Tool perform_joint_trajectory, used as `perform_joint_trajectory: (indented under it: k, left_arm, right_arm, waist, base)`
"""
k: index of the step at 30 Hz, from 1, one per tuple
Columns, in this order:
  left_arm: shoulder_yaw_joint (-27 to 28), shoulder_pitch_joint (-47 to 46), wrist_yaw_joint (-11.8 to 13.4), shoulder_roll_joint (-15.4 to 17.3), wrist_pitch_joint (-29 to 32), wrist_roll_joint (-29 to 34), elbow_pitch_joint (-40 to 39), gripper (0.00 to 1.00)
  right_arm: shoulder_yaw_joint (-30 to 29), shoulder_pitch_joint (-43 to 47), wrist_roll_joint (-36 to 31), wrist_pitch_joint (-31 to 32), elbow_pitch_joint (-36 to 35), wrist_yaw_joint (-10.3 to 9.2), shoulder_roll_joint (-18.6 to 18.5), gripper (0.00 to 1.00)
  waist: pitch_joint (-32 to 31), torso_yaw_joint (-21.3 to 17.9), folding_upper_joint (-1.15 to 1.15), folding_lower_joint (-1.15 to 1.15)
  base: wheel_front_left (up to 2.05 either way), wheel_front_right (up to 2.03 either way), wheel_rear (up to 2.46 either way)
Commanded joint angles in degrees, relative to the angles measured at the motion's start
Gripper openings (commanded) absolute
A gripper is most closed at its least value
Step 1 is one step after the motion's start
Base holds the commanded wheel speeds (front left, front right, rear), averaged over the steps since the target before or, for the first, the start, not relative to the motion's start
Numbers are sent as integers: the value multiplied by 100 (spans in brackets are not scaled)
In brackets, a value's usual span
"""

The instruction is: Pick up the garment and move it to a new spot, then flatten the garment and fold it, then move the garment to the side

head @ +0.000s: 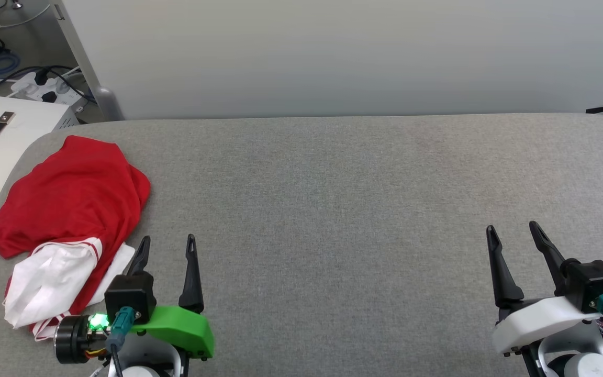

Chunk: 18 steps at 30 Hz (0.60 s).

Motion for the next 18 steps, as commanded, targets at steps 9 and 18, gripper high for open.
perform_joint_trajectory:
  k: [9, 18]
  left_arm:
    - [-62, -6, 78, -9, -157, -113, -32, 100]
    - [-81, -7, 92, -11, -262, -158, -43, 100]
  right_arm:
    - [-21, 69, 147, -152, -107, -2, -1, 100]
    - [-20, 97, 239, -256, -162, -2, -1, 100]
  waist:
    - [9, 10, 0, 0]
    - [20, 13, 0, 0]
  base:
    - [0, 0, 0]
    - [0, 0, 0]
